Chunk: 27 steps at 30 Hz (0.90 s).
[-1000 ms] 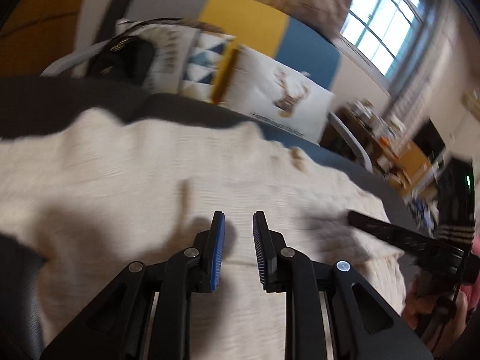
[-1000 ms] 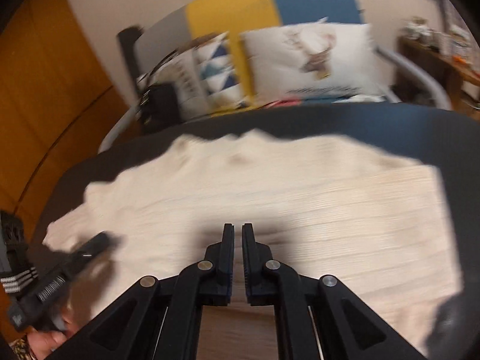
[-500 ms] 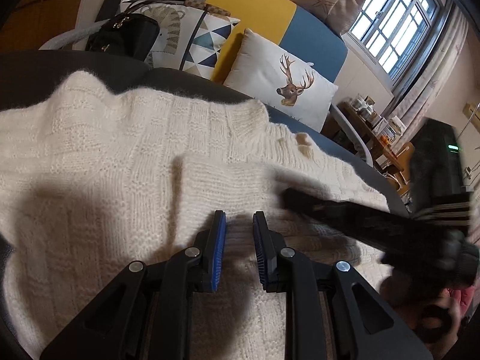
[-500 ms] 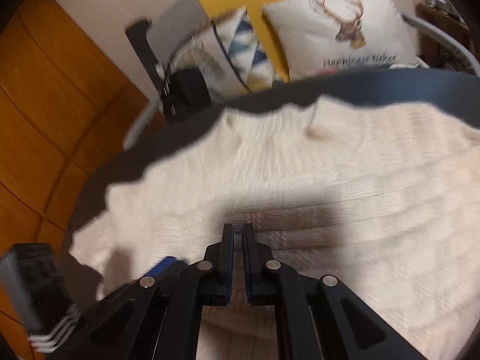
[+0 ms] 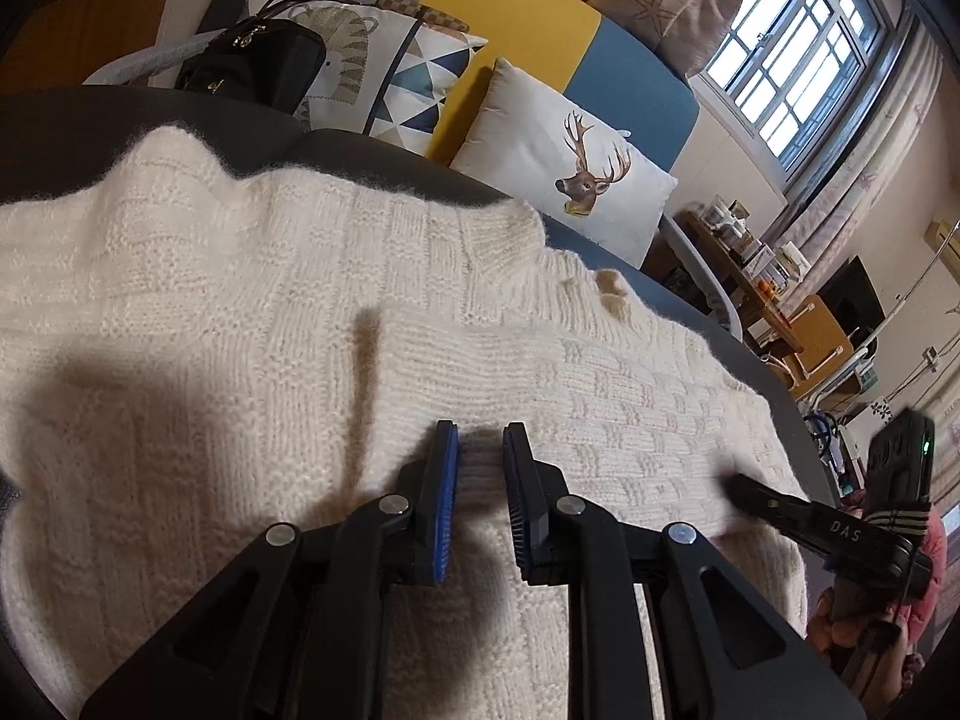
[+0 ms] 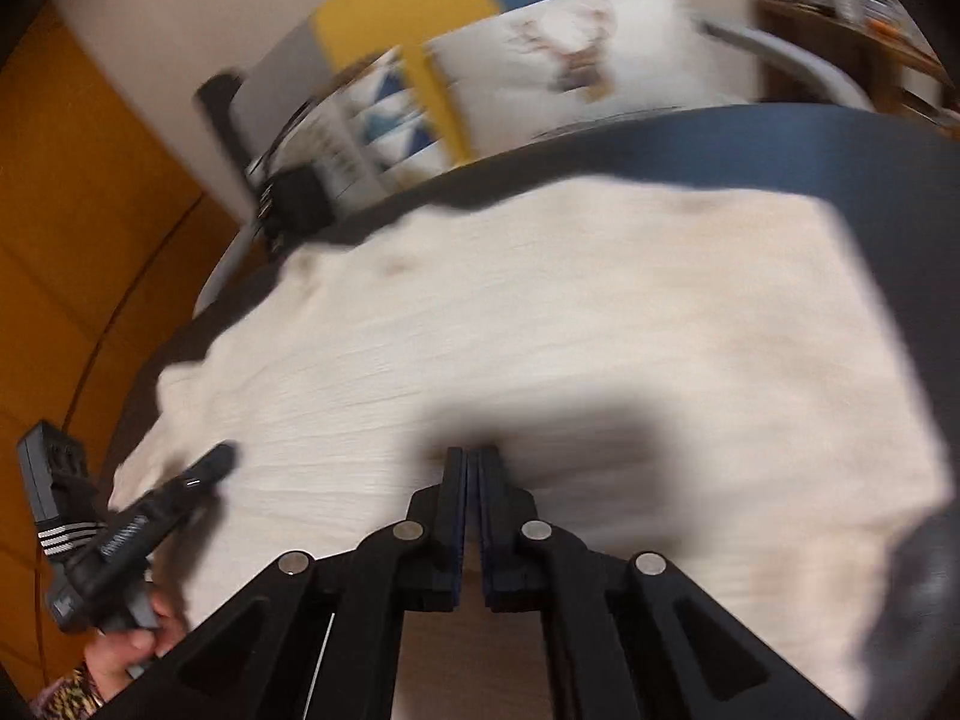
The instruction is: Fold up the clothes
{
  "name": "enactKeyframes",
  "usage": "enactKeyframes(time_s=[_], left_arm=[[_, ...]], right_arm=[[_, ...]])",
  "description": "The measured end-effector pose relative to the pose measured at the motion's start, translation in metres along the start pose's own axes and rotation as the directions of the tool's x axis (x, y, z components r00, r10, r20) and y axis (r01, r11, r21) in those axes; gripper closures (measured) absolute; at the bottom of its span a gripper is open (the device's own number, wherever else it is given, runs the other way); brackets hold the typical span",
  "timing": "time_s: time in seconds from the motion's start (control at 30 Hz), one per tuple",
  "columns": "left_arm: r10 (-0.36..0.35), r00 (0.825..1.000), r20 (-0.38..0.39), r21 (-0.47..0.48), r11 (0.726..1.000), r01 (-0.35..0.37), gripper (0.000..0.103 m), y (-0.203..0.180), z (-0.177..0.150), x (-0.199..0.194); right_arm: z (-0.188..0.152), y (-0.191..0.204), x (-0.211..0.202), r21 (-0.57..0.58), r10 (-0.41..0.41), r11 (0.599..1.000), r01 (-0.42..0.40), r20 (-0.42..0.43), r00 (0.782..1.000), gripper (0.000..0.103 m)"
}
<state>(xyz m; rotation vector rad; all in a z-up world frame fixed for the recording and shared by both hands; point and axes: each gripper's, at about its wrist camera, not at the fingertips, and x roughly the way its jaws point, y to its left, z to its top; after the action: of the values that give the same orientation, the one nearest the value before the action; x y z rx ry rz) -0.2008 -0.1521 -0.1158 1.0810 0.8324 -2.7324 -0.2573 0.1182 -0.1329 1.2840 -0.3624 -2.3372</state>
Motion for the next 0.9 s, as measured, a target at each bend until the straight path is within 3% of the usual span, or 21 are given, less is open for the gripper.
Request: enactKeyframes(time_s=[0.13, 0.27, 0.4, 0.5, 0.57, 0.63, 0.9], left_arm=[[-0.004, 1.0, 0.0, -0.004, 1.0, 0.004, 0.085, 0.001, 0.0, 0.0], [-0.006, 1.0, 0.0, -0.006, 1.0, 0.006, 0.085, 0.001, 0.001, 0.001], [-0.01, 1.0, 0.002, -0.009, 1.0, 0.01, 0.085, 0.002, 0.0, 0.001], [0.0, 1.0, 0.006, -0.007, 1.0, 0.0, 0.087, 0.001, -0.001, 0.001], [0.015, 1.0, 0.009, 0.004, 1.0, -0.015, 0.088, 0.0, -0.001, 0.001], [0.018, 1.0, 0.01, 0.007, 1.0, -0.018, 0.088, -0.001, -0.002, 0.001], [0.01, 1.0, 0.011, 0.002, 1.0, -0.01, 0.088, 0.001, -0.002, 0.003]], right_arm=[[-0.002, -0.05, -0.027, 0.07, -0.089, 0.994, 0.084, 0.078, 0.993, 0.103], [0.005, -0.079, -0.042, 0.238, -0.076, 0.971, 0.039, 0.151, 0.986, 0.096], [0.028, -0.029, -0.014, 0.104, 0.08, 0.99, -0.095, 0.14, 0.987, 0.096], [0.036, 0.009, 0.03, 0.003, 0.126, 0.992, -0.126, 0.044, 0.991, 0.096], [0.039, 0.022, 0.054, -0.033, 0.119, 0.992, -0.12, -0.013, 0.993, 0.096], [0.039, 0.018, 0.064, -0.035, 0.093, 0.995, -0.093, -0.021, 0.995, 0.102], [0.05, -0.019, 0.04, -0.034, -0.034, 0.999, 0.035, 0.052, 0.998, 0.103]])
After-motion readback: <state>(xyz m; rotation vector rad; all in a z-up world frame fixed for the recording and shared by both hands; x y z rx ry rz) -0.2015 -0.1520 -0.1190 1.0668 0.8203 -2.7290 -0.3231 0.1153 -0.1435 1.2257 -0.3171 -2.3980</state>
